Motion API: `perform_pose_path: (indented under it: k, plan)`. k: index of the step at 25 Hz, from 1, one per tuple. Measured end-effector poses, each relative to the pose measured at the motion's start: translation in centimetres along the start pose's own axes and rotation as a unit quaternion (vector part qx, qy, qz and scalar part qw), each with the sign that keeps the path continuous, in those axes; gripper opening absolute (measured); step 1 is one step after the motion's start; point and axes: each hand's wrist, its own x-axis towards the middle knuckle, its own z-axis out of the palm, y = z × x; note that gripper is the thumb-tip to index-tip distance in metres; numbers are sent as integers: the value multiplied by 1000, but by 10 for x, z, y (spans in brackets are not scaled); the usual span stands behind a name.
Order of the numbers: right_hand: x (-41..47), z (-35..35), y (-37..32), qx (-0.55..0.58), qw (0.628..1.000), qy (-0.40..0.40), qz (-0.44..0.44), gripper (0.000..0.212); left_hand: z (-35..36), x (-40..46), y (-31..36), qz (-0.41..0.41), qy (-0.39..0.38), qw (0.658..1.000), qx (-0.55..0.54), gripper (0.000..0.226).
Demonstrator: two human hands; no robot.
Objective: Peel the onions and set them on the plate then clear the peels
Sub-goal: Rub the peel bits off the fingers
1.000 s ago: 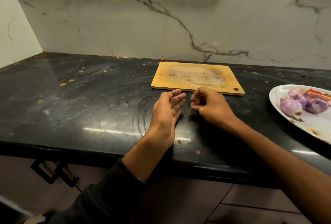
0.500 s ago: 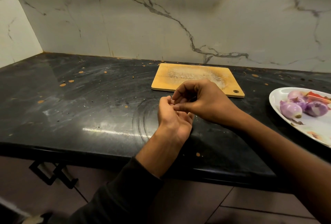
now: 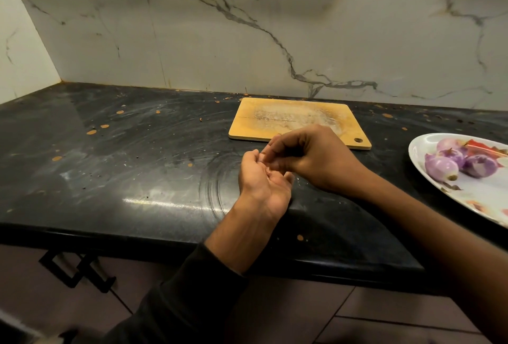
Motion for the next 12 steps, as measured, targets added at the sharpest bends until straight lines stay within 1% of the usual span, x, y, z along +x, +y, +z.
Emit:
perform_pose_path:
  k: [1,2,3,4,5,6,7,9,10,12]
  plan:
    - [-1,0,-1,0,1000,-2,-2,18,0,0,1,3,-2,1000,-6,46]
    - [-2,0,0,1,1000,16,-6,18,-1,0,2,10,-1,1000,-11,45]
    - [-3,-1,2,13,998,54,-3,17,-3,2,4,21,2,1000,-19,45]
    - [-4,-3,7,39,994,96,17,17,-4,4,7,31,5,999,-30,45]
    - [-6,-5,12,78,988,122,50,19,-7,5,10,37,6,998,-41,46]
    - [-8,-5,18,101,983,127,88,21,-9,6,13,38,8,998,-48,47]
    - [-12,-5,24,94,981,119,125,23,-11,5,15,36,11,998,-52,48]
    - [-21,-4,39,-13,979,74,191,28,-15,3,16,30,18,997,-62,47]
    - [-27,-1,43,-92,971,27,221,35,-16,2,17,30,23,997,-66,47]
    - [-38,10,47,-226,935,-82,261,60,-17,0,18,31,30,997,-68,44]
